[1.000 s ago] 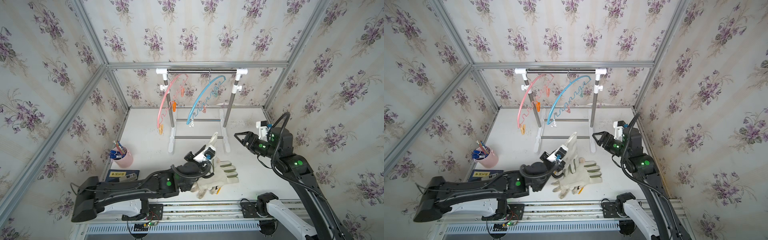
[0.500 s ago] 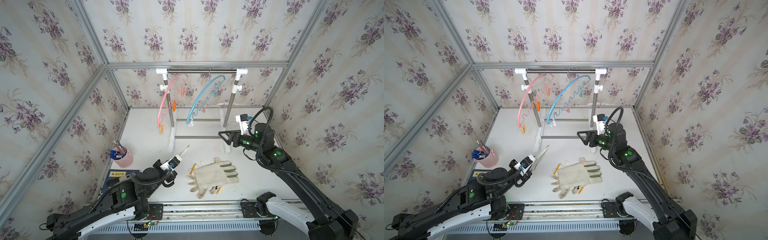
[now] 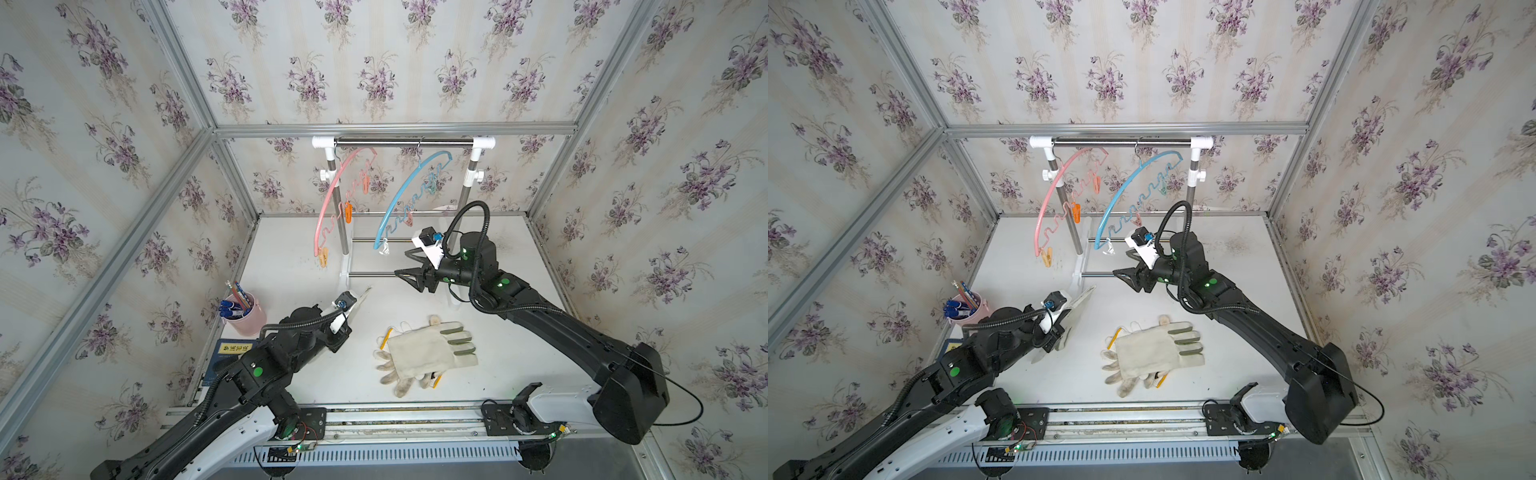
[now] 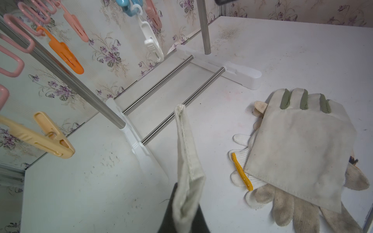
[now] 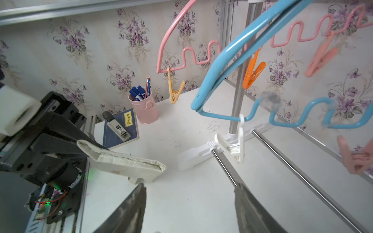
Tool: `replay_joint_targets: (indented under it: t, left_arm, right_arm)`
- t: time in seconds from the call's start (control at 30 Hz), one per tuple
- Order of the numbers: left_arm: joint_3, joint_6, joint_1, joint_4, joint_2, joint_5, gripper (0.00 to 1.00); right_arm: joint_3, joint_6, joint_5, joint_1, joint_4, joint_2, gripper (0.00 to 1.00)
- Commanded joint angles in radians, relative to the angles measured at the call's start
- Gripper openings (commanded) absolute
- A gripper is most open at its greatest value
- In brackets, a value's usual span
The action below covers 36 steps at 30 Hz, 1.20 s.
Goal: Clip the gloves onto a hanger to dry
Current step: Pick up the glove from the center of the board, then open the clamp at the hanger.
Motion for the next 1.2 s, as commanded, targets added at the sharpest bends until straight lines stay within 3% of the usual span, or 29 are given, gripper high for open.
replay_joint_targets:
  t: [0.0,0.13,0.4,0.9,1.17]
  left_arm:
    - [0.022,-0.015,0.065,0.033,0.025,0.177,0.00]
    - [0.050,-0.007,0.121,0.036,0.067,0.258,0.00]
    - [0.048,0.004,0.134,0.052,0.075,0.266,0.00]
    - [0.017,0.001,0.136,0.057,0.052,0.255,0.00]
    - [0.012,-0.003,0.136,0.058,0.055,0.244,0.00]
  right_arm:
    - [0.024,-0.119,0.007,-0.001,0.095,0.051,0.72]
    - [0.097,-0.162,0.000,-0.001,0.094,0.140,0.73]
    - [0.204,-0.187,-0.034,-0.001,0.088,0.269,0.72]
    - [0.226,-0.187,0.023,0.005,0.157,0.332,0.72]
    - [0.232,-0.183,0.016,0.005,0.182,0.345,0.66]
